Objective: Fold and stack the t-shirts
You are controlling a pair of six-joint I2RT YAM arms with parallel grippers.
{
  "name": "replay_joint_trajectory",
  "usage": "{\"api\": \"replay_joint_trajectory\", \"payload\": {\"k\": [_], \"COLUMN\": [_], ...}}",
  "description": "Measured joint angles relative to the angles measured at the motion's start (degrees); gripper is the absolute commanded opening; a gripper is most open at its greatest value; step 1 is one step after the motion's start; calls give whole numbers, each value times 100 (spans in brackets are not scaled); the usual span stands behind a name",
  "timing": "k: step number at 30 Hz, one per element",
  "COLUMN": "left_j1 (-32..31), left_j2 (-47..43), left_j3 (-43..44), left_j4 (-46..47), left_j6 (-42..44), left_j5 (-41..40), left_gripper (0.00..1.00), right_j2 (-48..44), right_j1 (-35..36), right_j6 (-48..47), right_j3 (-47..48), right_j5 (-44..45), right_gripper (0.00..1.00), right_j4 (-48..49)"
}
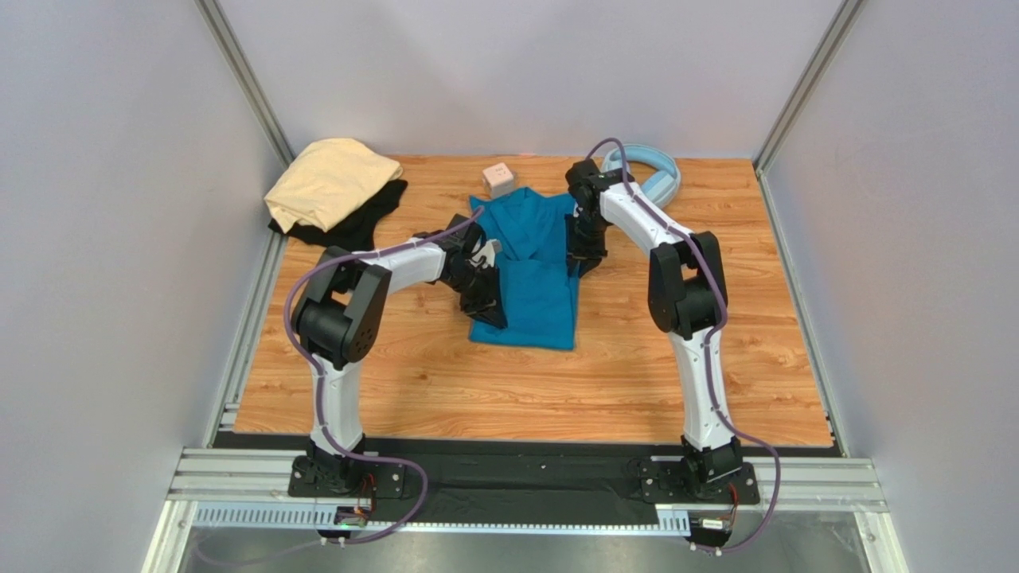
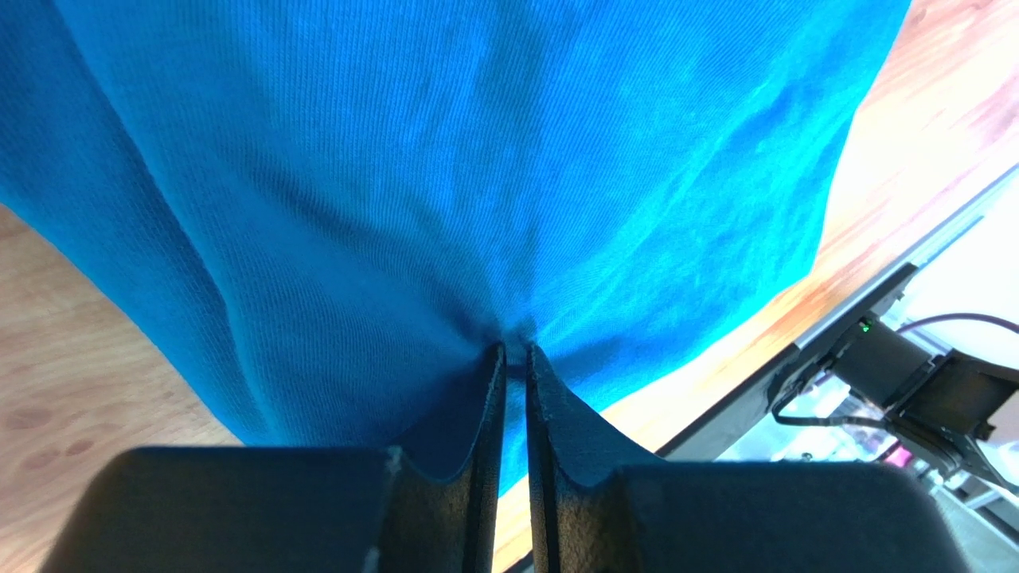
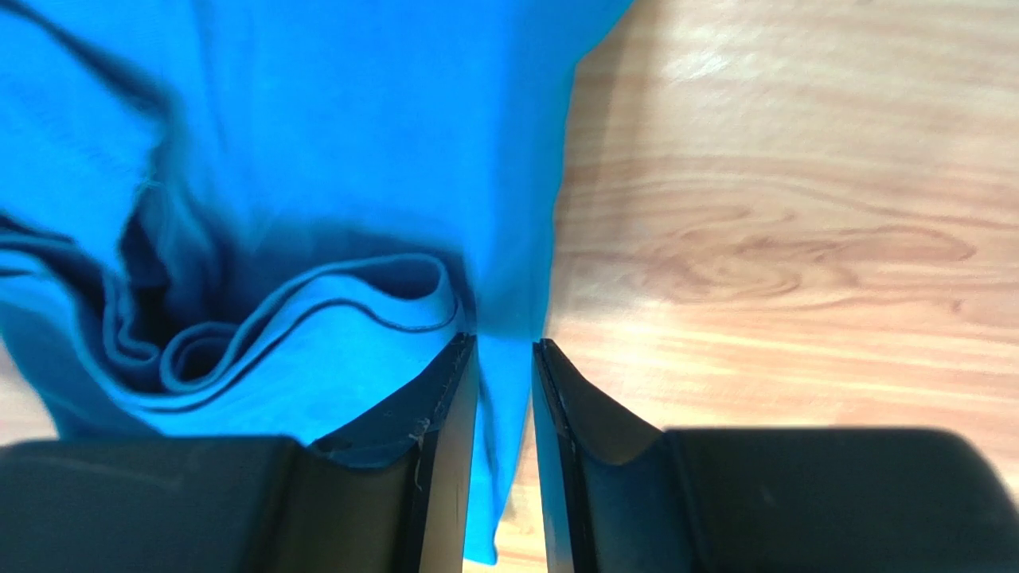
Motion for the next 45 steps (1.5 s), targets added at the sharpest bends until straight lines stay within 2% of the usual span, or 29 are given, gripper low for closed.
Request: {"api": "replay_joint_trajectory", "payload": {"k": [7, 13, 18, 24, 29, 34, 40, 45], "left_j1": [-17, -31, -31, -31, -31, -76, -197, -306], "left_j2": [-369, -680, -588, -90, -116, -667, -1128, -1569], "left_j3": [-310, -109, 345, 431, -52, -802, -1547, -1969], "left_j4": [-74, -275, -319, -317, -328, -326, -387, -505], "left_j6": [4, 57, 160, 201, 155, 122, 68, 61], "left_j5": [-85, -308, -356, -356, -295, -273, -114, -120], "left_gripper": [25, 23, 18, 14, 13, 13, 14, 24], "right_j2": [-826, -1757, -1480, -763, -885, -1598, -2127, -2332], "right_j1": [195, 761, 1182, 1228, 1259, 1486, 1661, 1755], "right_j6": [39, 52, 52, 42, 68, 72, 157, 232], "right_j3": [-197, -463, -1047, -1561, -1934, -3097, -3980, -4256], "right_j5": [-153, -157, -199, -153, -92, -28, -76, -87], "right_gripper": [34, 33, 31, 30, 31, 31, 31, 37], "right_j4": [-94, -31, 68, 105, 170, 380, 415, 439]}}
